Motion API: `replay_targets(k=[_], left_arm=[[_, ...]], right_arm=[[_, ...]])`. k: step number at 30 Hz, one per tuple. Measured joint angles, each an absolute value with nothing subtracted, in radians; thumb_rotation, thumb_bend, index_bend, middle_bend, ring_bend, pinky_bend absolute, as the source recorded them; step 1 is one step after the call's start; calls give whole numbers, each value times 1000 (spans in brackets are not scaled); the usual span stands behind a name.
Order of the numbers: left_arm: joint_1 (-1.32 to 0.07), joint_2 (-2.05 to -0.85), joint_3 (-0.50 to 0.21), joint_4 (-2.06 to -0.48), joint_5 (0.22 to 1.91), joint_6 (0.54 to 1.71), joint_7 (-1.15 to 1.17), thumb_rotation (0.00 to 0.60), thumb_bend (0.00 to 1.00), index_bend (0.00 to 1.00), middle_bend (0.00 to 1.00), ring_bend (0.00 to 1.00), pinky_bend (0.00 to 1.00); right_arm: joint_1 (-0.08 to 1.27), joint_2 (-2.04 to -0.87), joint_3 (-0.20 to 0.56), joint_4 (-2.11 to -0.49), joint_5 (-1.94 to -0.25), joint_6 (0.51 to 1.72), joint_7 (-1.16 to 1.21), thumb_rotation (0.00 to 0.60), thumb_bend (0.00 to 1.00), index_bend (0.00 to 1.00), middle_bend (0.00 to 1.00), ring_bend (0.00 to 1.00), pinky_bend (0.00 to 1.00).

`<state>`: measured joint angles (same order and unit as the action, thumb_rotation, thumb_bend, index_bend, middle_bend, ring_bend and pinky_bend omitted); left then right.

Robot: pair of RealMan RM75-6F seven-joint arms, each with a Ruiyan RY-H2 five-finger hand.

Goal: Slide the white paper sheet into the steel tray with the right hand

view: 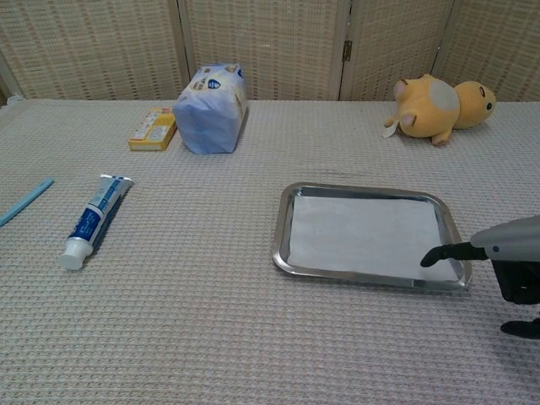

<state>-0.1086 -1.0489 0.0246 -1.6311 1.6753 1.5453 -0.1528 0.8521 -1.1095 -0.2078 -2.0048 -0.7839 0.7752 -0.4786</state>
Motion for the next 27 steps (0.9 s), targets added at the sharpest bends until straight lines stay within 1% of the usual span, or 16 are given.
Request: replay_targets(k=[2,4,5,6,8,9,11,12,14,16,18,21,24,27], left_arm=[[-108,-1049,25,-1631,1677,1547,-152,600,586,0,103,33,204],[-107,-1050,25,-1631,1679,1550,-150,600,586,0,103,32,204],[-107,-1050,25,-1630,1680,1551,-149,600,586,0,103,31,203],[-107,-1051,25,-1630,1682,1552,-147,600,586,0,103,30,203],[-107,-1052,25,-1629,1683,1552,-144,600,587,0,103,28,202],[-107,-1053,25,-1628,1684,1553,-141,600,587,0,103,26,201],[-107,-1057,25,-1626,1685,1553,-133,600,587,0,103,16,192],[-107,-1059,24,-1625,1684,1553,-128,600,586,0,102,11,186],[-107,-1062,23,-1625,1683,1554,-119,600,586,0,70,1,163],[-104,-1065,19,-1625,1681,1563,-113,600,586,0,21,0,118],[-99,-1071,13,-1623,1677,1578,-103,600,586,0,1,0,71],[-93,-1079,8,-1618,1675,1592,-86,600,586,0,0,0,44],[-91,-1080,11,-1623,1668,1580,-60,600,586,0,0,0,43],[-90,-1080,11,-1636,1647,1560,-20,600,586,0,0,0,42]], right_arm=[[833,-1099,-197,-2013,-826,782,-440,600,440,0,847,835,815],[800,-1089,-183,-2018,-895,807,-388,600,440,0,662,708,680],[781,-1087,-178,-2018,-932,825,-365,600,440,0,545,619,595],[754,-1087,-172,-2014,-989,858,-334,600,441,0,421,521,515],[704,-1090,-166,-1998,-1087,927,-288,600,441,0,214,340,394],[669,-1095,-162,-1982,-1156,985,-262,600,440,0,119,262,330],[613,-1107,-159,-1948,-1256,1083,-232,600,440,0,23,153,237],[574,-1116,-158,-1920,-1311,1152,-219,600,440,0,1,112,203],[515,-1135,-154,-1869,-1372,1255,-210,600,440,0,0,75,150],[448,-1166,-149,-1791,-1427,1372,-210,600,440,0,0,30,68],[374,-1201,-143,-1702,-1469,1479,-216,600,440,0,0,0,4],[272,-1241,-137,-1593,-1517,1587,-225,600,440,0,0,0,0],[203,-1261,-127,-1537,-1531,1639,-229,600,440,0,0,0,0],[174,-1265,-117,-1522,-1528,1656,-203,600,440,0,0,0,0]])
